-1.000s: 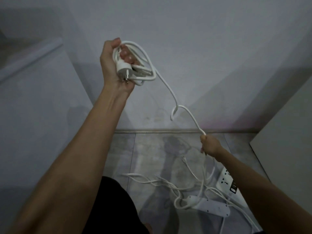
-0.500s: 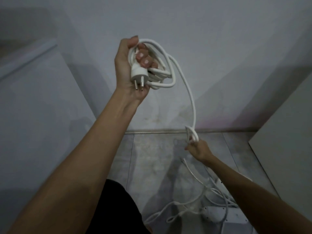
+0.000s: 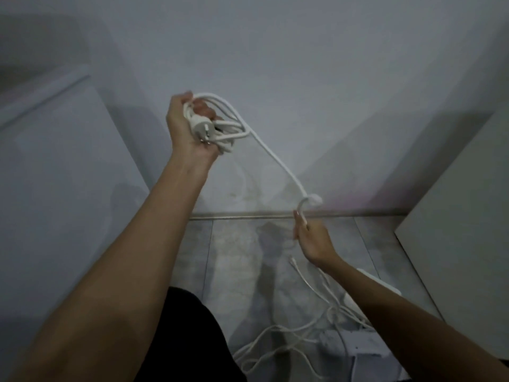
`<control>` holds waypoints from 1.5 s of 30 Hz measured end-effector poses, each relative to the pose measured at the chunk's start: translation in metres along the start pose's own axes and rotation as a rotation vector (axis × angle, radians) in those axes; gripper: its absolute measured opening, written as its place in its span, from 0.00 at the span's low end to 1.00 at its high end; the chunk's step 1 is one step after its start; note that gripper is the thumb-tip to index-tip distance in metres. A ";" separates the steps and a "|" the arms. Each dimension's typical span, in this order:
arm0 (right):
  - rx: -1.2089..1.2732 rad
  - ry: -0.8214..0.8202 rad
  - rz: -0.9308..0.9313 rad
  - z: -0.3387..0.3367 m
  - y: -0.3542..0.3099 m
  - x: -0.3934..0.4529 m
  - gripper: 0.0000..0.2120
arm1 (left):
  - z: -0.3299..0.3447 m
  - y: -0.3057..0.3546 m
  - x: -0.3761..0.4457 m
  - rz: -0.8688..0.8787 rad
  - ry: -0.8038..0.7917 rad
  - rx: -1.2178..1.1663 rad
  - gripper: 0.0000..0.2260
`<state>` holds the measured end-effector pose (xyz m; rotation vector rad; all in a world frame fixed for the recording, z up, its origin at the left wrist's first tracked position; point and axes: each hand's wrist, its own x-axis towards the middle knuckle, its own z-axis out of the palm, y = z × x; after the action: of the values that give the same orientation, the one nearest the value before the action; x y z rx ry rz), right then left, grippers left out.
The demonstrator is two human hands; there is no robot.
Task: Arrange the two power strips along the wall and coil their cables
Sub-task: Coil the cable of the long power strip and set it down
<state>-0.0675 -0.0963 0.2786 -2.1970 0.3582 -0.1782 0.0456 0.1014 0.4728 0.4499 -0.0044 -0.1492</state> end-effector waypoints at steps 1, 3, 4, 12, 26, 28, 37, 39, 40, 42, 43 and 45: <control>-0.147 -0.082 0.013 -0.002 0.012 0.003 0.24 | 0.006 0.005 -0.002 0.019 -0.044 0.001 0.21; -0.372 -0.179 0.015 -0.006 0.028 0.008 0.20 | 0.013 0.007 -0.008 0.012 -0.094 0.002 0.21; -0.453 -0.221 0.021 -0.006 0.035 0.009 0.18 | 0.014 0.006 -0.011 0.004 -0.095 -0.002 0.21; -0.647 -0.411 0.160 -0.022 0.068 0.010 0.21 | 0.020 -0.007 -0.018 0.024 0.027 0.003 0.21; 0.521 0.541 -0.144 0.000 -0.042 -0.010 0.22 | -0.031 -0.017 0.001 -0.162 0.436 0.102 0.23; 0.516 0.605 -0.080 -0.009 -0.038 -0.002 0.13 | -0.036 -0.017 0.002 -0.218 0.516 0.204 0.20; -0.242 0.066 0.050 -0.008 0.001 0.026 0.24 | -0.024 -0.013 0.016 -0.177 0.377 0.113 0.11; -0.333 -0.055 -0.082 -0.005 -0.007 0.013 0.19 | -0.040 -0.015 0.026 -0.143 0.326 0.049 0.15; -0.368 -0.124 -0.129 -0.004 -0.012 0.006 0.17 | -0.045 -0.017 0.028 -0.113 0.302 0.019 0.18; -0.418 -0.225 -0.238 -0.004 -0.025 -0.006 0.17 | -0.050 -0.023 0.029 -0.045 0.318 0.059 0.24; -0.435 -0.270 -0.303 -0.006 -0.033 -0.010 0.17 | -0.052 -0.027 0.030 -0.023 0.341 0.128 0.26; -0.439 -0.335 -0.419 -0.010 -0.049 -0.015 0.19 | -0.055 -0.038 0.027 0.032 0.394 0.410 0.26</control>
<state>-0.0750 -0.0710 0.3241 -2.6594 -0.2817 0.0515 0.0692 0.0871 0.4059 0.8819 0.3499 -0.0249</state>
